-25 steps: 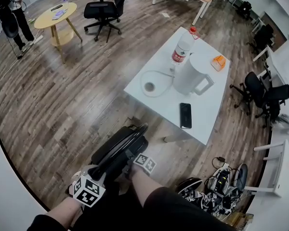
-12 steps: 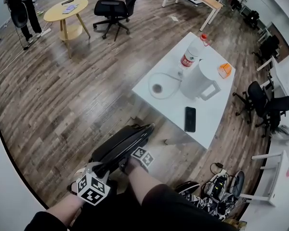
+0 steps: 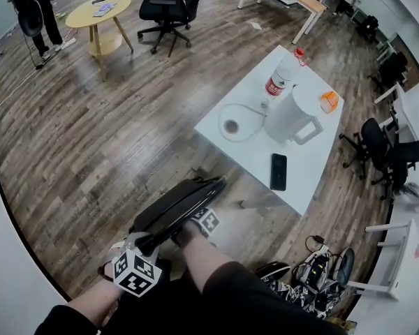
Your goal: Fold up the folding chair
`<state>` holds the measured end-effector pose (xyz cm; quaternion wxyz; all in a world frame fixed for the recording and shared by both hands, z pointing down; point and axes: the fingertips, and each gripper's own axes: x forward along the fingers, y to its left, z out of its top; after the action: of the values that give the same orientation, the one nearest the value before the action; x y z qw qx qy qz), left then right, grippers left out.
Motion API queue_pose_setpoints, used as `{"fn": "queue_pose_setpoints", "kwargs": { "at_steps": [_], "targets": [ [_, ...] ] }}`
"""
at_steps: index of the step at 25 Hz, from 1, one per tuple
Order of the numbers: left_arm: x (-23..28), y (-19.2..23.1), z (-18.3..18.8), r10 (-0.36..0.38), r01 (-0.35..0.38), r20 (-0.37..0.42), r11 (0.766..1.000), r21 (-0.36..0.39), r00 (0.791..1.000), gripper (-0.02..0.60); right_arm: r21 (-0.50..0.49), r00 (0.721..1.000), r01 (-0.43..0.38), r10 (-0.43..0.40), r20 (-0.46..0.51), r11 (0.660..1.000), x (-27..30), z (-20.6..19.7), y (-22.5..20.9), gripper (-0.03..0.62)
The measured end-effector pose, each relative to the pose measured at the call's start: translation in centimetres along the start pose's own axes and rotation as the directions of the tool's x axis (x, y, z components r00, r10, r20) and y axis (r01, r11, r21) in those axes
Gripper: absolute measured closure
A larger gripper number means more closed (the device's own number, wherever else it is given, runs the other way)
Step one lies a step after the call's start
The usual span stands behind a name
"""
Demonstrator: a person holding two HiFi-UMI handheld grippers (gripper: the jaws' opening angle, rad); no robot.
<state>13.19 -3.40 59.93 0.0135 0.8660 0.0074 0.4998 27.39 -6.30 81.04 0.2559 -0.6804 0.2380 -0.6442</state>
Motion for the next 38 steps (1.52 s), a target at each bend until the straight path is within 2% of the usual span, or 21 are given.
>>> {"fn": "queue_pose_setpoints", "kwargs": {
  "at_steps": [17, 23, 28, 34, 38],
  "targets": [
    [-0.4, 1.6, 0.0, 0.021, -0.021, -0.001, 1.000, 0.000, 1.000, 0.506, -0.001, 1.000, 0.027, -0.027, 0.000, 1.000, 1.2, -0.3, 2.7, 0.454],
    [-0.7, 4.1, 0.2, 0.051, -0.051, 0.006, 0.999, -0.008, 0.999, 0.506, 0.009, 0.999, -0.047, 0.047, 0.001, 0.999, 1.9, -0.3, 4.3, 0.454],
    [-0.7, 5.4, 0.5, 0.048, -0.048, 0.008, 0.999, 0.001, 0.999, 0.508, -0.002, 0.997, -0.072, 0.072, 0.026, 0.997, 2.6, 0.4, 4.8, 0.441],
    [-0.9, 7.3, 0.9, 0.029, -0.029, 0.010, 1.000, 0.000, 1.000, 0.508, -0.020, 0.986, -0.163, 0.163, -0.032, 0.986, 3.0, 0.0, 6.8, 0.382],
    [-0.8, 8.4, 0.9, 0.006, -0.006, 0.008, 1.000, -0.010, 1.000, 0.508, -0.081, 0.982, -0.174, 0.167, -0.094, 0.981, 2.8, -0.9, 7.1, 0.367]
  ]
}}
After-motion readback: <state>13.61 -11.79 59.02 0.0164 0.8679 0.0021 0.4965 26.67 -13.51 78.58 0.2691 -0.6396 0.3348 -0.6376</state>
